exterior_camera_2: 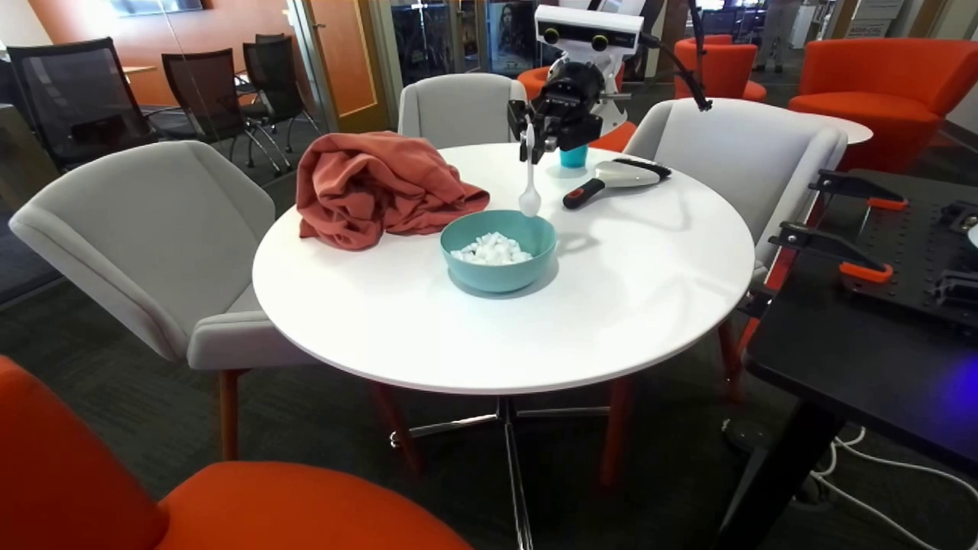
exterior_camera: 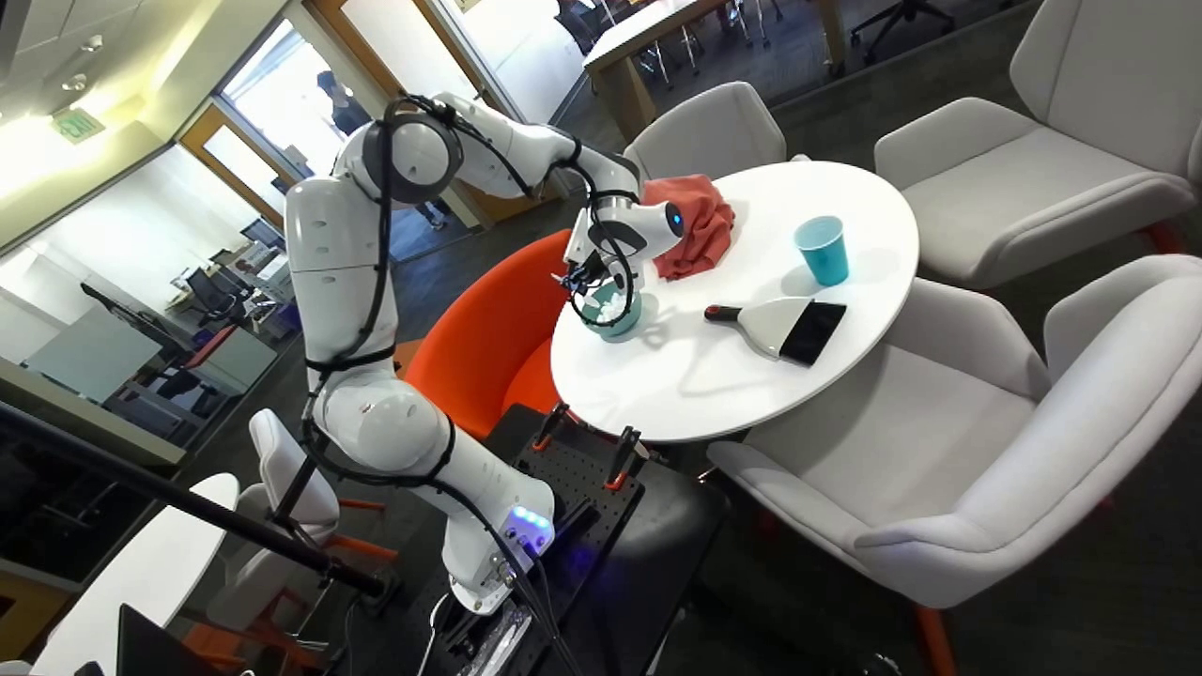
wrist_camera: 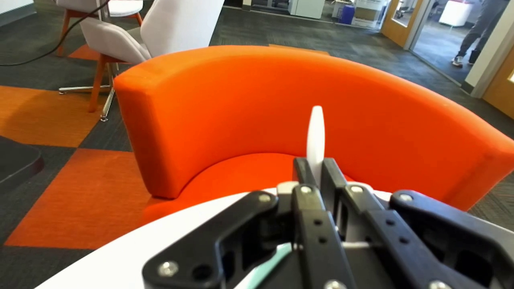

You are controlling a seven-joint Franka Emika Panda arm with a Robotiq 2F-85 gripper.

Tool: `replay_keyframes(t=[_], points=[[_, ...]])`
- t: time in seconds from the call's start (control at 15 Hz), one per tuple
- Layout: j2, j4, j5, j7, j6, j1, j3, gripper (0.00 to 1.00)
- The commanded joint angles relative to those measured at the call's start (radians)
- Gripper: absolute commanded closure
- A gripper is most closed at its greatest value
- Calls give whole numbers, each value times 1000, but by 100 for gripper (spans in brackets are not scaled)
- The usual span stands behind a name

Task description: Get the white spoon and use it to stir the contents of the green bowl

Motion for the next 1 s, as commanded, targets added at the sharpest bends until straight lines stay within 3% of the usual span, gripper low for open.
replay_keyframes(t=[0.0,0.93], points=[[52,67,5,8,-8,-3,-2,97],[267,326,-14,-3,10,-5,0,97]])
